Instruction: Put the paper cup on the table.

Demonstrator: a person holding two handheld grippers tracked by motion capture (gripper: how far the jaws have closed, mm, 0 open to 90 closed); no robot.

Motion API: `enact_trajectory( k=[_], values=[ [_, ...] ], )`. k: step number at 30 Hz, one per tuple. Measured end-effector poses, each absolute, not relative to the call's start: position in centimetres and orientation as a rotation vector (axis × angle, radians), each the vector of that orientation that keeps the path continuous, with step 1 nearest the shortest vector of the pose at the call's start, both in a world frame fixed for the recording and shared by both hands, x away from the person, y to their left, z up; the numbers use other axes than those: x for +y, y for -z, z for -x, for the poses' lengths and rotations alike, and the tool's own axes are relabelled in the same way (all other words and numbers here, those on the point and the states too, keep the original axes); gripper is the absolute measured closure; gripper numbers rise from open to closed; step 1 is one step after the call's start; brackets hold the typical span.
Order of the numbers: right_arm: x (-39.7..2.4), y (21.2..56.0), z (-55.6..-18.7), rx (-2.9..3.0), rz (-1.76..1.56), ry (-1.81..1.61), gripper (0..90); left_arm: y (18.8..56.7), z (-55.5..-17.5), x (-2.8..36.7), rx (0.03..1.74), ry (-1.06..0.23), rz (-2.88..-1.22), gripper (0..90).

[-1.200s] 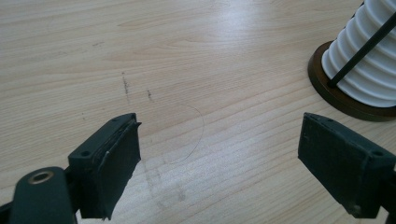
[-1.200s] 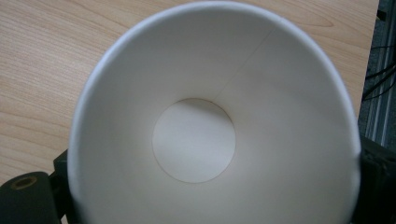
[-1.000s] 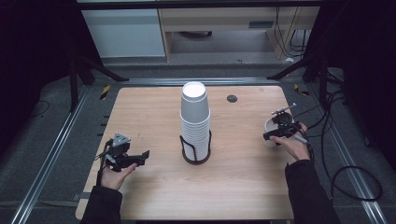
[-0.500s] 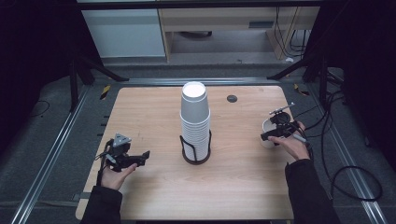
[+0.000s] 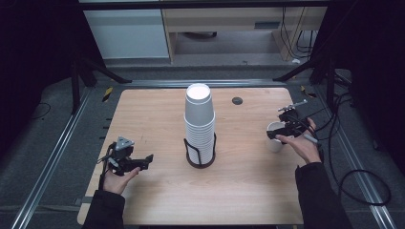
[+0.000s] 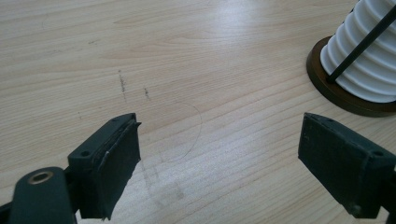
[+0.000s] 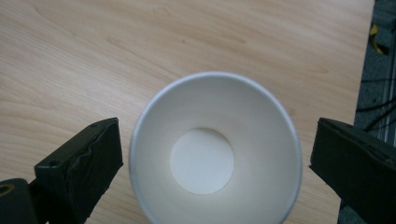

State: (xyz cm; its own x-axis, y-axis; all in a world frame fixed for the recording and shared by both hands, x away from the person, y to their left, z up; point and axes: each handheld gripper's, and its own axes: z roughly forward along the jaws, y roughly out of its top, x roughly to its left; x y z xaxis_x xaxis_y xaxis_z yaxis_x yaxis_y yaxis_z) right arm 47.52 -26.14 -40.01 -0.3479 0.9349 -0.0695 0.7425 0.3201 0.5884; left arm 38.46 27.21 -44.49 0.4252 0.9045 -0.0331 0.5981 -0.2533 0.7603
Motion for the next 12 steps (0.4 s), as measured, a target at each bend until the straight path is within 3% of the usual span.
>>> enact_trajectory(
  k=[12],
  values=[
    [-26.7,36.8,-42.9,2.057,-1.425,-0.819,3.2,44.5,-38.4,27.3,1.27,-0.554,-1.964,12.2]
  ],
)
